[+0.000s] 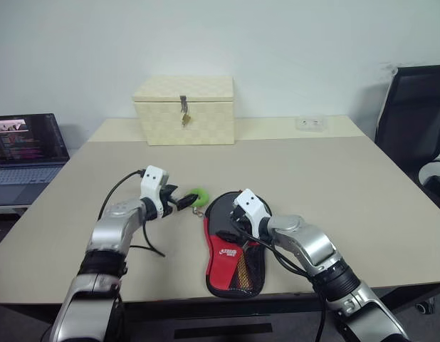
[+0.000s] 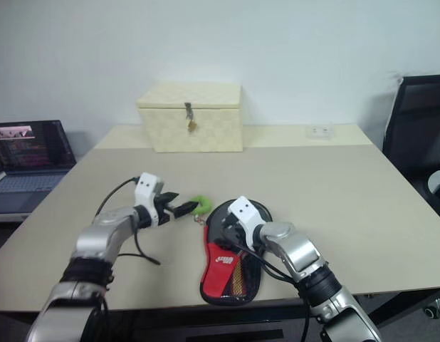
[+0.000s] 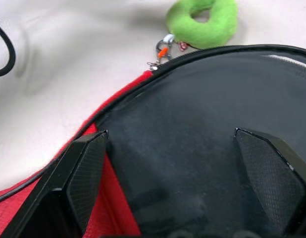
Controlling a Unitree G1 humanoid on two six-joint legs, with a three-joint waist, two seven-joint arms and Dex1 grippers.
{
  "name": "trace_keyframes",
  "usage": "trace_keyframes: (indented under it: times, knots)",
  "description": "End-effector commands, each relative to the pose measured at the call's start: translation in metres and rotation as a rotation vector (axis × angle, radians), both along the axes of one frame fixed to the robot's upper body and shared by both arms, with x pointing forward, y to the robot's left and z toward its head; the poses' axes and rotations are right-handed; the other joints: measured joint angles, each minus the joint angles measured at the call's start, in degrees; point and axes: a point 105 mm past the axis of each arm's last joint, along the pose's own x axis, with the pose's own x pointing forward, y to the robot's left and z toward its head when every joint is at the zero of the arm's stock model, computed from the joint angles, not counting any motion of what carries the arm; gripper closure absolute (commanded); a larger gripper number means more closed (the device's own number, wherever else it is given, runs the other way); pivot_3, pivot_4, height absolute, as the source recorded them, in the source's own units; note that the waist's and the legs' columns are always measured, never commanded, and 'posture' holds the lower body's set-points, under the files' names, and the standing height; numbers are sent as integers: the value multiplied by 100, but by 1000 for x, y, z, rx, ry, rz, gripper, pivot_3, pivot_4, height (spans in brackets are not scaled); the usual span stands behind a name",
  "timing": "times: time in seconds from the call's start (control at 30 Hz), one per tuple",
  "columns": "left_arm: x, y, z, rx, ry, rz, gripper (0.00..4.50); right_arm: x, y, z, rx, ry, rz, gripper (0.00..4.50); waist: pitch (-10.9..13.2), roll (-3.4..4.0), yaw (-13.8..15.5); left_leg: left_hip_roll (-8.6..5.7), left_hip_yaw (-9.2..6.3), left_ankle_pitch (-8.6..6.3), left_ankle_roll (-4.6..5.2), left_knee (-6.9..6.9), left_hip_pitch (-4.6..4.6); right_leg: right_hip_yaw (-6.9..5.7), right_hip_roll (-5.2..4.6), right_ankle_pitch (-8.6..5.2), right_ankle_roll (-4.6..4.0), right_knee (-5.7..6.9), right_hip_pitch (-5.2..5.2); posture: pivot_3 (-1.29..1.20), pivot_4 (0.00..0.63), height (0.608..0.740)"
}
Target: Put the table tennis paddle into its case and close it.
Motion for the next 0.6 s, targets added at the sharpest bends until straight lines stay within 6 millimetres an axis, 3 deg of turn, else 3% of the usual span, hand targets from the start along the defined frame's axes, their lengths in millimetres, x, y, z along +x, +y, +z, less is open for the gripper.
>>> trace_keyframes:
  times: [0.03, 0.37, 0.47, 0.6]
  knots:
    - [15, -6, -5, 17, 50, -4, 49, 4, -1, 13, 28, -42, -33, 0, 0, 0, 4, -1, -1, 0, 0, 0, 0, -1, 0, 0, 0, 2, 0, 0, 150, 740]
    - [25, -21, -29, 59, 145, 3, 49, 2, -4, 14, 27, -44, -48, 0, -1, -2, -10, -5, -1, 0, 0, 2, 0, -1, 0, 0, 0, 12, -3, 0, 150, 740]
    - [25, -23, -31, 66, 147, 7, 598, 3, -4, 20, 37, -63, -50, 0, -1, -2, -12, -5, -1, 0, -1, 10, 1, -1, 0, -1, 1, 24, -2, 0, 150, 740]
    - [25, -24, -33, 64, 150, 7, 2016, 3, -1, 27, 47, -80, -31, 0, -2, -3, -14, -6, -1, 1, -1, 14, 2, -2, 0, -1, 2, 26, -2, 0, 150, 740]
